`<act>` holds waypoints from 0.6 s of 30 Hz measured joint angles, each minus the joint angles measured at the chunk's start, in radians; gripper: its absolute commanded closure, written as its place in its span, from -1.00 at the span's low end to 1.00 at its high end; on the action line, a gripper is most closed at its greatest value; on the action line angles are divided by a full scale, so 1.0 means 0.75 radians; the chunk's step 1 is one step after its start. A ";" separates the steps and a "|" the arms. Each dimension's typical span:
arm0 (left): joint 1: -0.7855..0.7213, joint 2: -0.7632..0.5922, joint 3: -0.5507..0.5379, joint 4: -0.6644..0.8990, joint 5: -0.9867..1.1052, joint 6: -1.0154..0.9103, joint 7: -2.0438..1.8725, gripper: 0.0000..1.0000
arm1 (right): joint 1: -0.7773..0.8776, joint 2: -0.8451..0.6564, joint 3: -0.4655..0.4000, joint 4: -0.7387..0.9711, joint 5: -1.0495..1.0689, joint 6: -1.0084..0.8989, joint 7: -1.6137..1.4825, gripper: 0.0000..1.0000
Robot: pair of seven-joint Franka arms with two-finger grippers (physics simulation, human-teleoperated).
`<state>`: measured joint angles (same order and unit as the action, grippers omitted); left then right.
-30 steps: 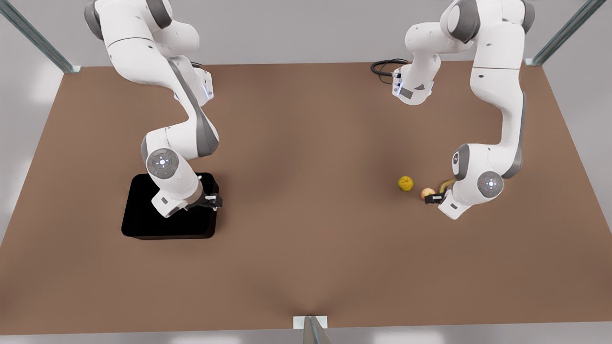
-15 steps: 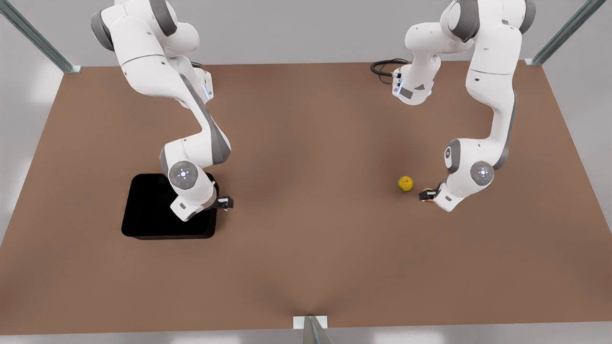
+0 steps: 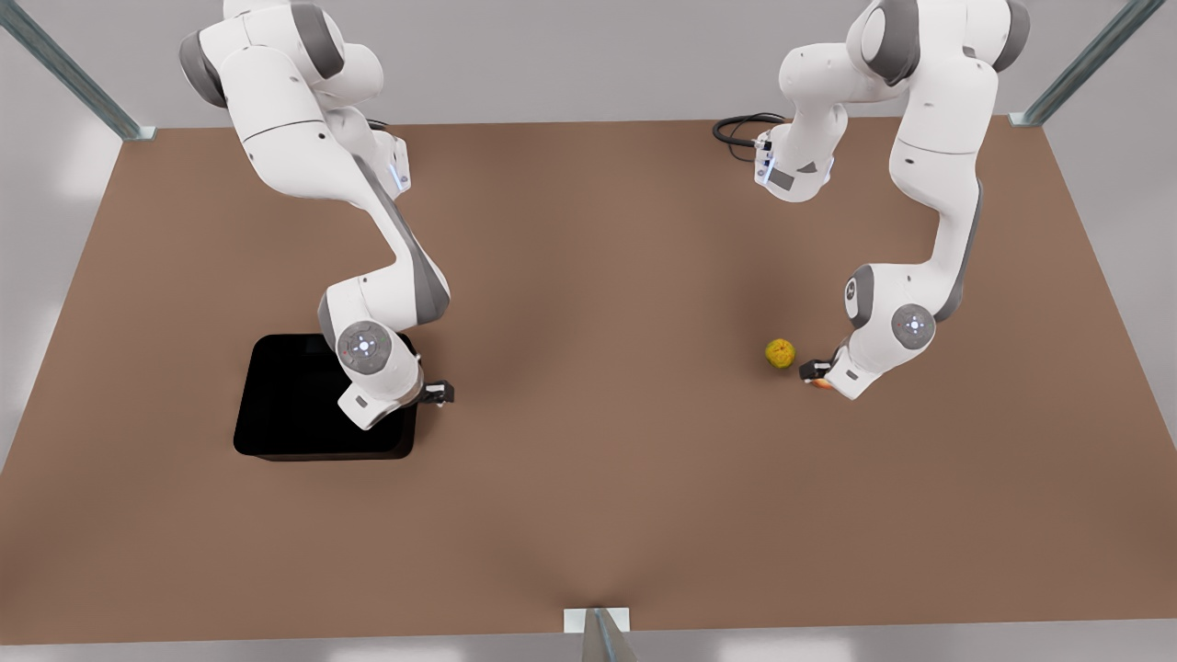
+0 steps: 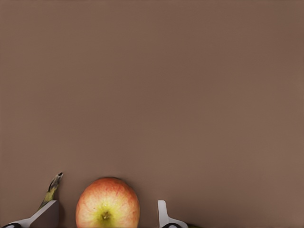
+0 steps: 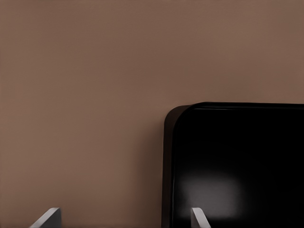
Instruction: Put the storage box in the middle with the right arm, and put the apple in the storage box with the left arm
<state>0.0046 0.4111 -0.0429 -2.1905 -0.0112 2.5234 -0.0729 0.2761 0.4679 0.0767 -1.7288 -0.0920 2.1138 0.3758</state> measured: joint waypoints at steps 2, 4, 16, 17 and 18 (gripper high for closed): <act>0.000 0.016 0.000 0.000 0.000 0.031 0.001 -1.00 | -0.001 -0.025 -0.011 0.006 -0.002 -0.006 -0.003 -1.00; 0.002 0.022 0.000 0.000 0.000 0.033 0.001 -1.00 | -0.005 -0.056 -0.029 0.006 -0.004 -0.012 -0.022 -1.00; -0.002 0.029 0.000 -0.057 0.000 0.085 0.001 -0.99 | -0.022 -0.003 -0.058 -0.039 -0.019 0.061 -0.045 -1.00; 0.000 0.036 0.000 -0.057 0.000 0.094 0.001 -0.99 | -0.023 0.005 -0.066 -0.047 -0.018 0.077 -0.045 -1.00; 0.000 0.040 0.000 -0.057 0.000 0.100 0.001 -0.99 | -0.023 0.010 -0.067 -0.060 -0.019 0.099 -0.045 -1.00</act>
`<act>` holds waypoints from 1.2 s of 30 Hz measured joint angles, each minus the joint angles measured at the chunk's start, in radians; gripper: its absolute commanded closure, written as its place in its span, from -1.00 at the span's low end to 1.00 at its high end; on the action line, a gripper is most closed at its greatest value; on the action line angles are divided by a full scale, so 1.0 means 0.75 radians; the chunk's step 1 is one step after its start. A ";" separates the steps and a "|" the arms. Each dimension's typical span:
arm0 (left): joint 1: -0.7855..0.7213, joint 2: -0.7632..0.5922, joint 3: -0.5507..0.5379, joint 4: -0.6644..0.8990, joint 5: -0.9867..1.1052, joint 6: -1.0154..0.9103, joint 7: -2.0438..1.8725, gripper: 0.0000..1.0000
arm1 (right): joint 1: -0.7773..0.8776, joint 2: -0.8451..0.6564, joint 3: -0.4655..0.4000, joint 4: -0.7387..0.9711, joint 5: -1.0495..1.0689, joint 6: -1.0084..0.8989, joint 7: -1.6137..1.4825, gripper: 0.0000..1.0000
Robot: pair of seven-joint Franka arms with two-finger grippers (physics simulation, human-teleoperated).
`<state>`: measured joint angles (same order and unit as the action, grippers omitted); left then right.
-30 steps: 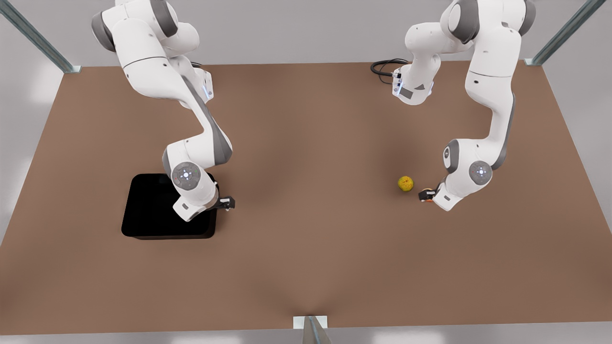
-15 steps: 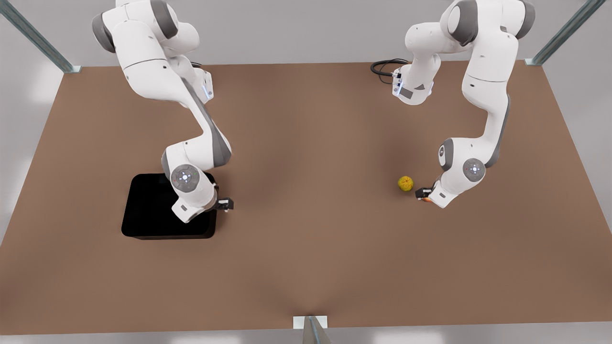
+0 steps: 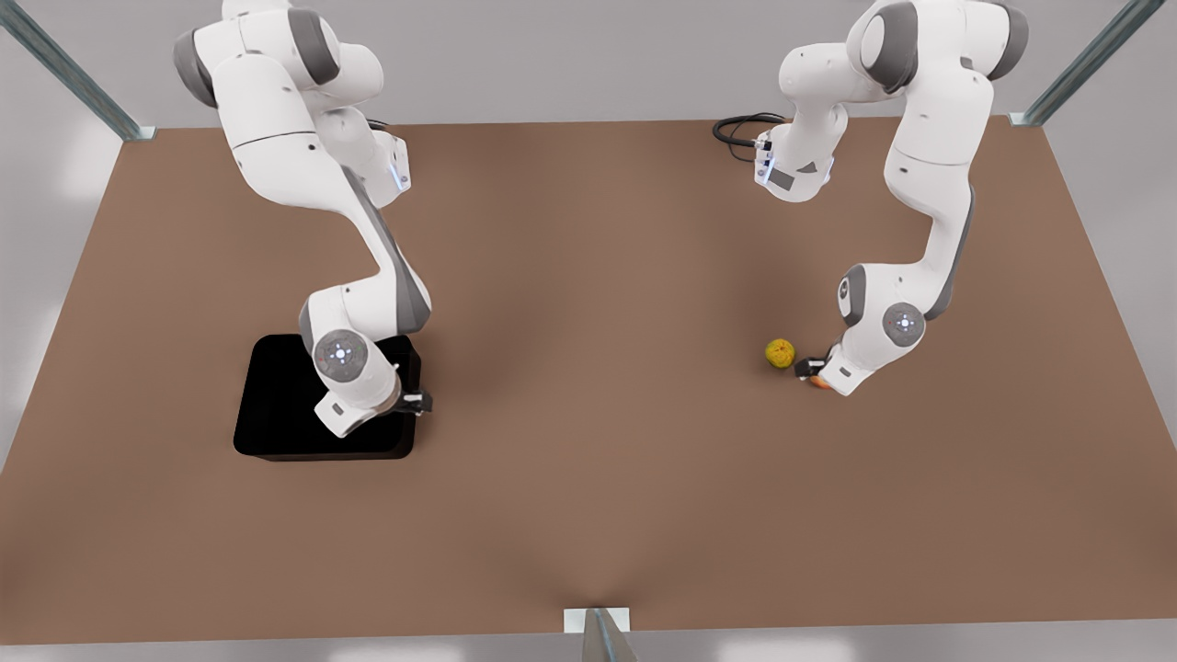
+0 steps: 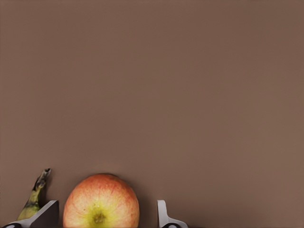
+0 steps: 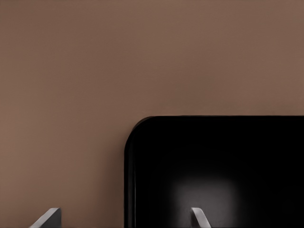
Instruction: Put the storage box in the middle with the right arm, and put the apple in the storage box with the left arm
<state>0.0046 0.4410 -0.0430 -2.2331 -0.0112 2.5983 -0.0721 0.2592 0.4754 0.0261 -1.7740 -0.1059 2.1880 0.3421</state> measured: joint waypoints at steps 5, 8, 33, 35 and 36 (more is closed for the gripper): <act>-0.002 0.005 0.000 0.002 0.000 0.004 0.000 -0.74 | 0.002 0.014 -0.006 -0.005 0.000 0.013 0.000 -1.00; 0.000 0.005 0.000 0.002 0.001 0.004 0.000 -0.57 | 0.007 0.057 -0.008 -0.006 0.000 0.012 0.002 -1.00; 0.000 -0.011 0.000 -0.011 0.003 0.002 0.002 -0.36 | 0.020 0.062 -0.008 0.005 0.004 -0.002 -0.002 0.57; 0.001 -0.011 -0.001 -0.011 0.003 0.002 0.002 -0.38 | 0.021 0.060 -0.008 0.007 0.007 -0.001 -0.001 0.57; 0.000 -0.011 0.000 -0.011 0.003 0.002 0.002 -0.37 | 0.022 0.058 -0.008 0.009 0.008 0.000 0.001 0.57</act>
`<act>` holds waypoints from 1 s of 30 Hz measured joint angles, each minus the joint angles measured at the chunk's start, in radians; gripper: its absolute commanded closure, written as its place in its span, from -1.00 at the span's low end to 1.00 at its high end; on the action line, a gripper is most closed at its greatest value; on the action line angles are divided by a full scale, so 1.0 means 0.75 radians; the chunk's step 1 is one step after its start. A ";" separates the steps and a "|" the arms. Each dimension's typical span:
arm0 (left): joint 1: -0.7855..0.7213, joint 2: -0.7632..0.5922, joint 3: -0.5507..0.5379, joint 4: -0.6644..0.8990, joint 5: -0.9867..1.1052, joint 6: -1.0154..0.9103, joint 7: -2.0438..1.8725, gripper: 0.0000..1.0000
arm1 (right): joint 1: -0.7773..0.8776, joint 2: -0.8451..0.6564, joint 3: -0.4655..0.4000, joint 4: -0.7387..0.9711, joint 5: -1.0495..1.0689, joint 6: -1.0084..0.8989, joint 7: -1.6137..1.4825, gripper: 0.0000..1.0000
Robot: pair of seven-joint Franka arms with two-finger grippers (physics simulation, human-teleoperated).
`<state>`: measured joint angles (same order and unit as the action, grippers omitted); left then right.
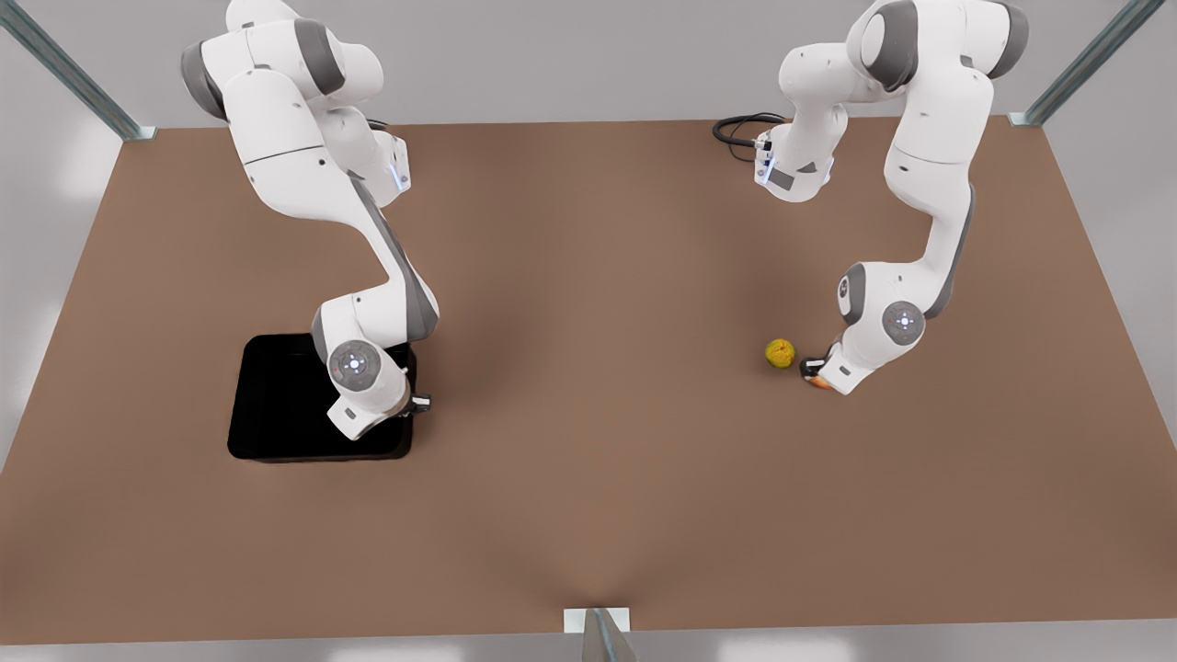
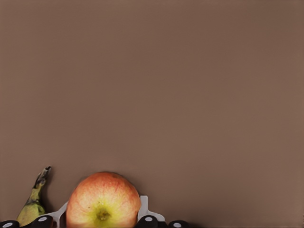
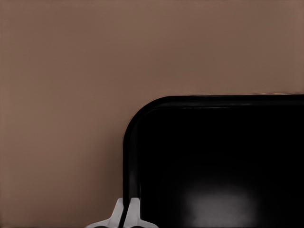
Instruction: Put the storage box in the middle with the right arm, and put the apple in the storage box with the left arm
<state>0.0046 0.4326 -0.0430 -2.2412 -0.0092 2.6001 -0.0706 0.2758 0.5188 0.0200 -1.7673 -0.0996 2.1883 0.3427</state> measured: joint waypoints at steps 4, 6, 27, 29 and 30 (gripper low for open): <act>0.000 0.000 -0.001 0.000 0.002 0.000 0.000 -0.37 | 0.035 -0.015 0.000 0.013 0.016 0.009 0.016 0.57; 0.002 0.000 0.000 0.000 0.006 0.000 -0.001 -0.37 | 0.058 -0.015 0.000 0.022 0.019 0.009 0.021 0.57; -0.001 -0.033 -0.001 -0.029 0.190 -0.008 -0.028 -0.60 | 0.300 0.067 0.002 0.208 0.102 0.011 0.426 0.57; -0.001 -0.035 -0.001 -0.029 0.179 -0.008 -0.026 -0.60 | 0.335 0.083 0.001 0.227 0.102 0.011 0.485 0.57; -0.001 -0.040 -0.001 -0.029 0.176 -0.011 -0.026 -0.60 | 0.350 0.087 0.001 0.244 0.102 0.011 0.529 0.57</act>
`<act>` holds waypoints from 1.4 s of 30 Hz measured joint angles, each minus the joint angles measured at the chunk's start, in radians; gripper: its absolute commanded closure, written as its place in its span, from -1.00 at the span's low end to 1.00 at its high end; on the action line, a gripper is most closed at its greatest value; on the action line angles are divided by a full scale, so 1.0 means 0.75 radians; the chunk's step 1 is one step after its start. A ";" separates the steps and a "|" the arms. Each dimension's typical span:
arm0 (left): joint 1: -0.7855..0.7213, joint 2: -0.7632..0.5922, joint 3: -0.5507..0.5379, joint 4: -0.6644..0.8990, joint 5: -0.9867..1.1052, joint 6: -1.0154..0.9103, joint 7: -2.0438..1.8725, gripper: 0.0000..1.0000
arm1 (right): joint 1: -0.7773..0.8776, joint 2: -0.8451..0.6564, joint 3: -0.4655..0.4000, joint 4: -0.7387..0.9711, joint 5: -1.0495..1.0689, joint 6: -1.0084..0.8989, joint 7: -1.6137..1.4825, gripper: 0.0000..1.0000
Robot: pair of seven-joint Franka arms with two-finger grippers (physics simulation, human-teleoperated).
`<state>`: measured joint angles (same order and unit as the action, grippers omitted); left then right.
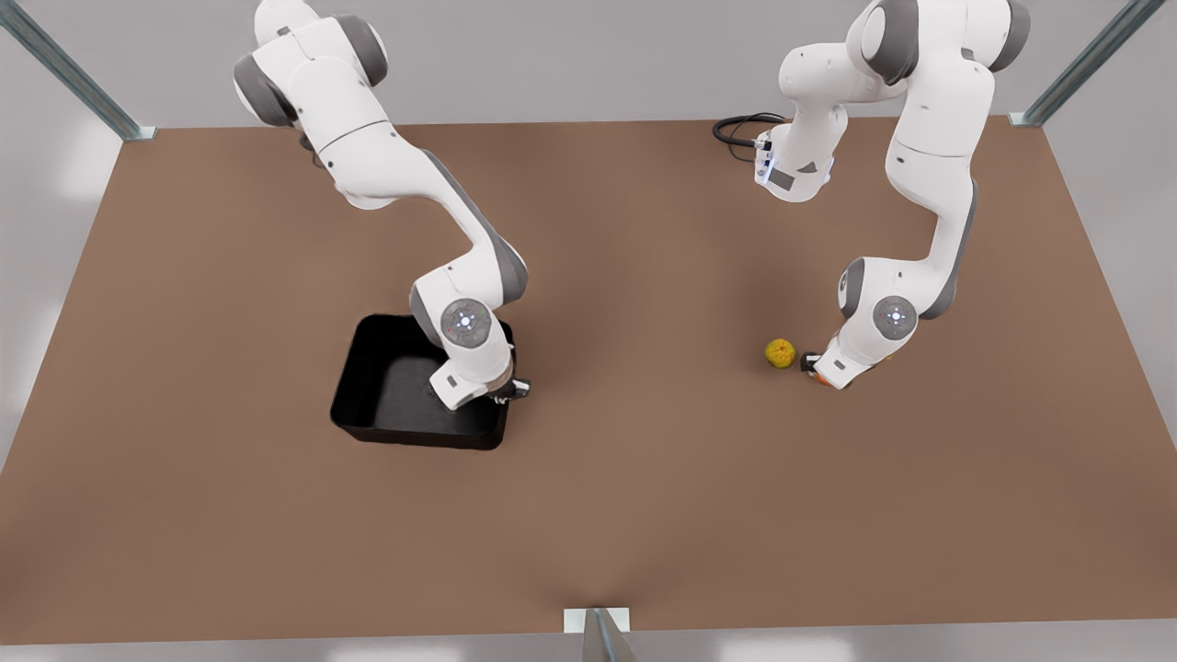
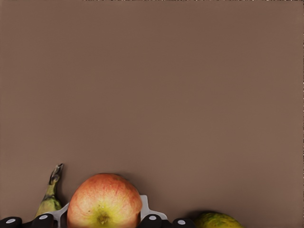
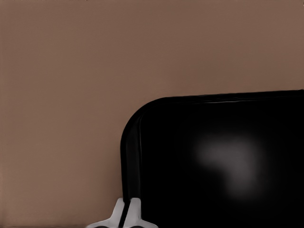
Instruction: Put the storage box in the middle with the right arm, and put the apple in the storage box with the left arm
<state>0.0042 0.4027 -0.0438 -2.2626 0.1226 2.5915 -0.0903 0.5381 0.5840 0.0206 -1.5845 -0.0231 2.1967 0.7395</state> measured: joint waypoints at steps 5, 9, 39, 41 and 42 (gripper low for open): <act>-0.004 -0.071 -0.002 -0.019 -0.003 -0.037 -0.005 -0.61 | 0.070 0.043 0.001 0.073 -0.001 -0.002 0.111 0.57; 0.008 -0.201 -0.006 -0.020 0.004 -0.158 0.001 -0.62 | 0.125 0.079 0.001 0.117 -0.003 -0.002 0.221 0.57; -0.098 -0.407 -0.223 0.225 -0.274 -0.505 -0.291 -0.62 | -0.084 -0.317 0.002 0.198 0.127 -0.434 -0.129 -1.00; -0.132 -0.378 -0.221 0.267 -0.283 -0.519 -0.333 -0.62 | -0.211 -0.390 -0.007 0.133 0.112 -0.495 -0.250 -1.00; -0.160 -0.353 -0.218 0.290 -0.287 -0.518 -0.375 -0.63 | -0.235 -0.402 -0.029 0.101 0.109 -0.497 -0.341 -1.00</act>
<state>-0.1157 0.1382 -0.2075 -2.0455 -0.0927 2.2030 -0.3715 0.3619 0.2822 -0.0013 -1.5087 0.0584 1.8240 0.4834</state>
